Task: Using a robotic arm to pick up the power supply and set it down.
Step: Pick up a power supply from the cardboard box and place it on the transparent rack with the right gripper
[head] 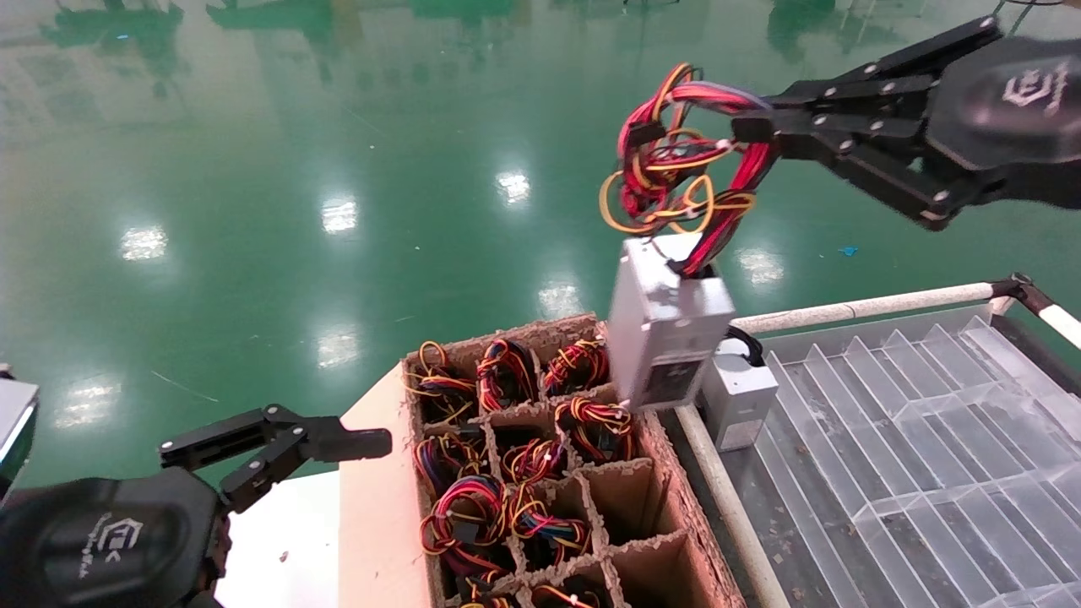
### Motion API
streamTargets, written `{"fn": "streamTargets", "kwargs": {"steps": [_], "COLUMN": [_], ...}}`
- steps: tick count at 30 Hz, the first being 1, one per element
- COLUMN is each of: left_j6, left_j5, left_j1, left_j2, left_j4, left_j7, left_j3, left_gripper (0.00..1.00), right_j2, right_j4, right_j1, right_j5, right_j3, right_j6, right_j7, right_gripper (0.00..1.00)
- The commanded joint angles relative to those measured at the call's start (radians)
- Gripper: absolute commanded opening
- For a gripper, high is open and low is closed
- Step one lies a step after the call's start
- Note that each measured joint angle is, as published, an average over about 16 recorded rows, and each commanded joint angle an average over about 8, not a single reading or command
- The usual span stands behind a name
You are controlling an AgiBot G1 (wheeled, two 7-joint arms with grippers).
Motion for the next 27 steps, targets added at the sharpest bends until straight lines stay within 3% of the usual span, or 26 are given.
{"fn": "streamTargets", "kwargs": {"steps": [1, 13, 27], "left_j6": [0.0, 0.0, -0.001], "left_j5": [0.0, -0.001, -0.001], "left_j1": [0.0, 0.0, 0.0], "left_j2": [0.0, 0.0, -0.001], "left_j4": [0.0, 0.0, 0.0], "left_j7": [0.0, 0.0, 0.001], "left_j3": [0.0, 0.001, 0.002], "left_gripper": [1.0, 1.0, 1.0], "right_j2": [0.008, 0.084, 0.091], "right_j4": [-0.02, -0.183, -0.321], "right_j1": [0.031, 0.061, -0.041], "right_j5": [-0.015, -0.104, -0.09], "right_j3": [-0.004, -0.063, -0.118], "right_j6": [-0.018, -0.122, -0.107], "right_j7": [0.0, -0.107, -0.268], "right_gripper": [0.0, 0.0, 0.0]}}
